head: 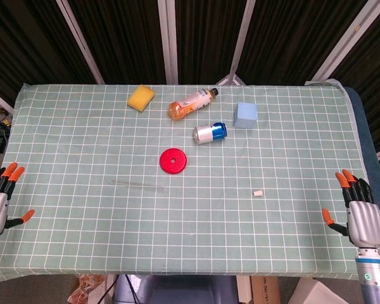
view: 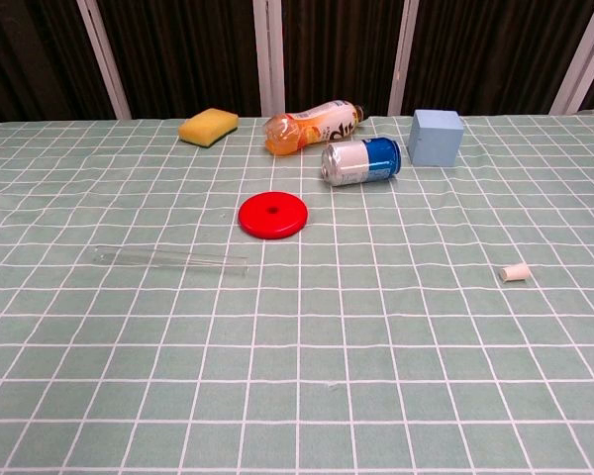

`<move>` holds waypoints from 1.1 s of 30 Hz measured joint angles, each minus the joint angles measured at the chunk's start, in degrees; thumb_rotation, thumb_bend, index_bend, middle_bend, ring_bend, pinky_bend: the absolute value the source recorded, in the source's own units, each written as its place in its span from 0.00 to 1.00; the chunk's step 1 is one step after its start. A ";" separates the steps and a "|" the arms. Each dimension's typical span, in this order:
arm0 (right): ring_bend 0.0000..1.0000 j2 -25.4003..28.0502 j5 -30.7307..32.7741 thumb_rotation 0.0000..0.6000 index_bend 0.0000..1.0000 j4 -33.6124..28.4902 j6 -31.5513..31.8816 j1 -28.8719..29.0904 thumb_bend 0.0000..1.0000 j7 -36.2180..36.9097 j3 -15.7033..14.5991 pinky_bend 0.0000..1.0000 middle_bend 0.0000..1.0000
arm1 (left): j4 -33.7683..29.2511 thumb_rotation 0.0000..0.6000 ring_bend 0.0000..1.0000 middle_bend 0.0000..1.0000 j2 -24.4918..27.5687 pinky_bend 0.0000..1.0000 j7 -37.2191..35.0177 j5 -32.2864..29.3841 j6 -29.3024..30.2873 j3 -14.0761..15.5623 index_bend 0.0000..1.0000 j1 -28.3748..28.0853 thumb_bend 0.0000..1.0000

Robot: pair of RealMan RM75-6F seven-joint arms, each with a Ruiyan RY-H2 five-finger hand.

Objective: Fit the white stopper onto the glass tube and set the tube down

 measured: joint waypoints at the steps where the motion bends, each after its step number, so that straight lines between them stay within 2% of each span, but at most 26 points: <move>1: 0.00 0.00 -0.01 1.00 0.00 0.01 -0.01 0.00 0.40 -0.03 -0.01 0.00 0.00 | -0.02 1.00 0.00 0.02 0.00 0.00 -0.01 0.01 0.03 0.00 0.05 0.02 0.20; 5: 0.00 0.11 0.10 1.00 0.00 -0.02 -0.20 0.03 0.28 -0.51 -0.06 0.00 0.00 | -0.06 1.00 0.00 0.02 -0.01 0.00 -0.07 -0.02 -0.07 -0.02 0.05 0.03 0.19; 7: 0.00 0.25 0.32 1.00 0.00 -0.04 -0.41 0.05 0.26 -1.52 -0.12 0.00 0.00 | -0.10 1.00 0.00 0.02 -0.04 0.00 -0.11 0.01 0.00 -0.12 0.05 0.00 0.18; 15: 0.00 0.54 1.22 1.00 0.00 -0.27 -0.11 0.05 0.26 -8.66 -0.10 0.00 0.00 | 0.17 1.00 0.00 0.02 -0.38 0.00 0.55 -0.05 -0.13 -0.27 0.05 -0.15 0.18; 23: 0.00 0.00 1.59 1.00 0.00 -0.14 0.06 0.11 0.26 -7.50 0.34 0.00 0.00 | -0.44 1.00 0.00 0.04 -1.03 0.00 4.10 -0.54 -1.88 -0.77 0.07 -1.66 0.19; 28: 0.00 -0.12 1.55 1.00 0.00 -0.18 -0.11 0.21 0.26 -6.40 0.45 0.00 0.00 | -1.52 1.00 0.00 0.16 -1.85 0.00 8.60 -1.76 -4.76 -2.72 0.18 -5.02 0.30; 33: 0.00 -0.42 1.40 1.00 0.00 -0.06 -0.23 0.34 0.26 -5.48 0.54 0.00 0.00 | -1.82 1.00 0.01 0.30 -4.14 0.00 14.40 -5.24 -10.56 -5.70 0.29 -10.67 0.32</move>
